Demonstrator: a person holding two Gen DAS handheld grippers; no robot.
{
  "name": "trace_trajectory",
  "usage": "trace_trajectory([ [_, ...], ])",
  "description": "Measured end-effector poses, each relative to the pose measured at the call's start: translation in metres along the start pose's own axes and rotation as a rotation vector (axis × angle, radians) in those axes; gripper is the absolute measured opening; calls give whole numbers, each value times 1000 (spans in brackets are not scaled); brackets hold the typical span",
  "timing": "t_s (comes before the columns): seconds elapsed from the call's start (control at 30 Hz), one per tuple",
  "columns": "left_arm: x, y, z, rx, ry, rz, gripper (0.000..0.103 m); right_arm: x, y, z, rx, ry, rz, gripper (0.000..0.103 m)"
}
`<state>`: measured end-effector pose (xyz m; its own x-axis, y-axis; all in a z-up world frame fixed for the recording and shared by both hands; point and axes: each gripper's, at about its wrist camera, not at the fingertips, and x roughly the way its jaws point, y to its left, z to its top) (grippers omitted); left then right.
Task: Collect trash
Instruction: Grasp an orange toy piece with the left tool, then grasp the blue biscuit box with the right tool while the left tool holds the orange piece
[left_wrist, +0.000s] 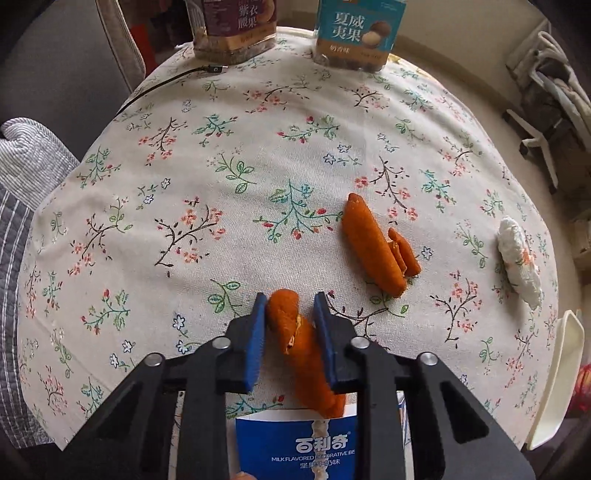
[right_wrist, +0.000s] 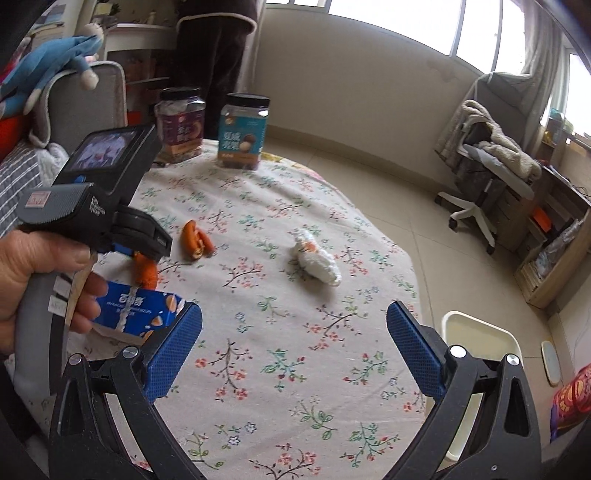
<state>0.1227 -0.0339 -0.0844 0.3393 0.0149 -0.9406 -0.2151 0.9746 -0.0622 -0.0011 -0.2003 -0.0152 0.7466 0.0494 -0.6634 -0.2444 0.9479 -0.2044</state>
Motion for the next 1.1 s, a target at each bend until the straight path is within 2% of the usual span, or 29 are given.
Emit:
trace_trajectory([
  [0.17, -32, 22, -2, 47, -60, -13, 18, 11, 38, 3, -168, 26, 156, 96],
  [0.27, -68, 33, -5, 105, -141, 0, 18, 16, 64, 4, -268, 29, 231, 96],
  [0.37, -104, 44, -6, 163, -233, 28, 18, 22, 85, 9, -314, 60, 311, 96],
  [0.47, -124, 60, -8, 181, -294, 56, 18, 31, 96, 17, -263, 100, 366, 96],
  [0.6, -133, 89, -6, 128, -293, 38, 18, 42, 106, 31, -137, 137, 392, 96],
  [0.7, -139, 106, -3, 79, -307, 27, 18, 57, 117, 42, 9, 208, 315, 96],
  [0.77, -144, 111, -1, 58, -330, 24, 18, 66, 123, 47, 120, 268, 239, 96],
  [0.83, -150, 116, 1, 46, -352, 21, 18, 77, 124, 48, 225, 341, 125, 96],
  [0.9, -154, 120, 2, 39, -370, 16, 18, 86, 123, 44, 314, 402, 70, 96],
  [0.97, -156, 123, 3, 33, -376, 6, 18, 93, 127, 41, 337, 433, 66, 96],
  [1.1, -154, 126, 6, 29, -364, -20, 18, 104, 151, 32, 256, 472, 73, 96],
])
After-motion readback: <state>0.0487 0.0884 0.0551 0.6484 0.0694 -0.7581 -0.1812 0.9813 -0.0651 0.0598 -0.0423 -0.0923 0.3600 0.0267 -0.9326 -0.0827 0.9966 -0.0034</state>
